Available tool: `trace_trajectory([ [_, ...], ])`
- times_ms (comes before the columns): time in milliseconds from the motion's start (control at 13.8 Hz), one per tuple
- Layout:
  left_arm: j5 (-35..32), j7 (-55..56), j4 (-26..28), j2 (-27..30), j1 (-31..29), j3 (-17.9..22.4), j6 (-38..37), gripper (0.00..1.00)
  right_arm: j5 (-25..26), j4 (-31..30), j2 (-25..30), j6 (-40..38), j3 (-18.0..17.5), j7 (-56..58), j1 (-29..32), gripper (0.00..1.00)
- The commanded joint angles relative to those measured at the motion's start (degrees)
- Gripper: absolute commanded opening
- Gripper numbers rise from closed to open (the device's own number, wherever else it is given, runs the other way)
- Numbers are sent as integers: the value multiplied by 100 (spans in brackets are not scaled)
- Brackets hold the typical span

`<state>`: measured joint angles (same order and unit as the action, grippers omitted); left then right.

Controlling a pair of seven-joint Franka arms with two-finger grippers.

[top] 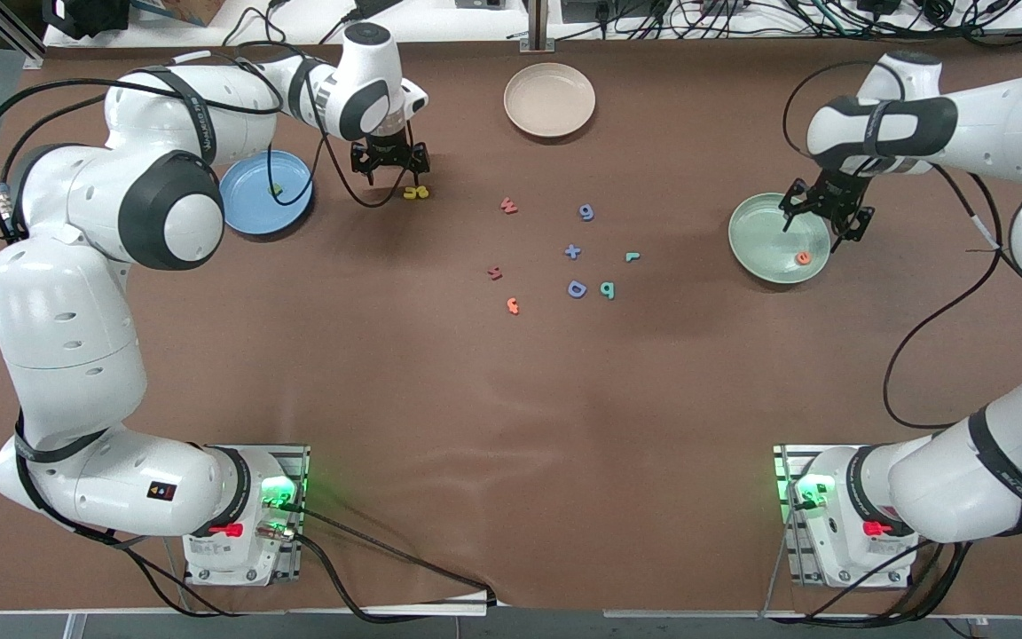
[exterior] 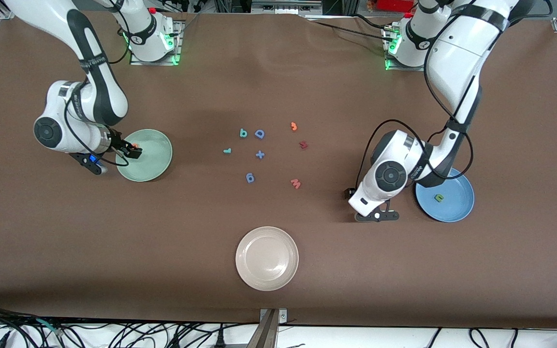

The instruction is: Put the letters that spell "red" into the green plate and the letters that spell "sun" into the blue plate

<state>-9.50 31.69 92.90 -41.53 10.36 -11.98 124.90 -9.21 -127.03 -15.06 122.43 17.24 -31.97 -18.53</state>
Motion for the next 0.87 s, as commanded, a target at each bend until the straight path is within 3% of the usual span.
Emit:
trace_trajectory([
  [0, 282, 415, 61, 136, -52, 3, -106, 100, -98, 230, 424, -430, -299, -318, -37, 98],
  [145, 265, 1247, 61, 93, 18, 11, -71, 100, -98, 450, 521, -579, -554, -388, -37, 98],
  [363, 282, 2522, 61, 39, -16, 20, -62, 100, -98, 653, 478, -554, -1098, -1352, -37, 98],
  [654, 361, 4448, 53, -4, -156, 73, -62, 100, -98, 627, 215, 33, -1678, -2398, -63, 98],
  [799, 379, 5029, 61, -57, -158, 73, 304, 100, -98, 601, -14, 499, -1942, -2883, -150, 97],
])
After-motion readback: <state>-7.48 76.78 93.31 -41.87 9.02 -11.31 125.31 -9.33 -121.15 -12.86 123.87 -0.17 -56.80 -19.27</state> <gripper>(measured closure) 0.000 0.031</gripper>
